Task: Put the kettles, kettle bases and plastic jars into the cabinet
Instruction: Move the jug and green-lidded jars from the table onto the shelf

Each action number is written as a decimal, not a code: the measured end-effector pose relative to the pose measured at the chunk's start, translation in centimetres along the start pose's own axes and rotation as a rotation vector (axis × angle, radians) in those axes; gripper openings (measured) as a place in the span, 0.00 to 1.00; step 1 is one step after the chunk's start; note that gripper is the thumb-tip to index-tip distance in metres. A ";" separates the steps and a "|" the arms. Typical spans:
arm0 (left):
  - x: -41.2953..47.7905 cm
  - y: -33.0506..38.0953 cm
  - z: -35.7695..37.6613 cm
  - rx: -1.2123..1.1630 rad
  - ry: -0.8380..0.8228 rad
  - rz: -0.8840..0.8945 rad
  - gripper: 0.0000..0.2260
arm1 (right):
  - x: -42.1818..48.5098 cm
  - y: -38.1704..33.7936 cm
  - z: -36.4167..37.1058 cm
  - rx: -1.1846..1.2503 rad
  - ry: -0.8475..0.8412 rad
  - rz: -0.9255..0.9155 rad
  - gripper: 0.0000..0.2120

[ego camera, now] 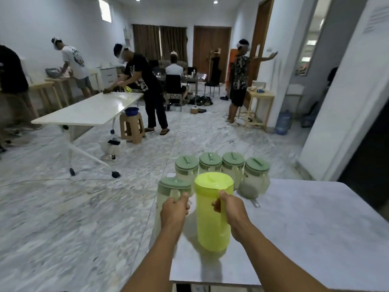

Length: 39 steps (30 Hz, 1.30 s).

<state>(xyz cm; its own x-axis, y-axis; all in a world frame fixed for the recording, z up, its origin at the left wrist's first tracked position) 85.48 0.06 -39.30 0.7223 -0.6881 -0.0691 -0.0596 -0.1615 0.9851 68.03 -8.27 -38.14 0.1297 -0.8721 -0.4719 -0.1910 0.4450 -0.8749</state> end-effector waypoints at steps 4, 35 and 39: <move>0.6 6.5 2.7 -0.049 -0.028 0.066 0.19 | -2.1 -4.1 -4.3 0.129 0.064 -0.021 0.19; -65.0 34.8 41.3 -0.525 -1.377 0.405 0.19 | -57.9 5.0 -66.1 0.687 1.583 -0.447 0.22; -73.0 36.7 44.8 -0.522 -1.419 0.441 0.19 | -62.5 5.9 -72.3 0.630 1.644 -0.484 0.18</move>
<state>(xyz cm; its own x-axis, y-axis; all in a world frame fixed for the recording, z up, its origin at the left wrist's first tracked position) -0.36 12.65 -5.14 -0.5149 -0.7379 0.4362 0.3687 0.2688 0.8899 -11.51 34.17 -5.93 -0.9978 -0.0519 0.0401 -0.0280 -0.2162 -0.9760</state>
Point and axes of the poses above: each hand's wrist, its own x-axis towards the middle knuckle, its own z-axis out of the palm, y = z × x, the point moved 7 cm from there along x, towards the middle knuckle, and after that the axes turned 11 degrees about z, right-handed, at the moved point
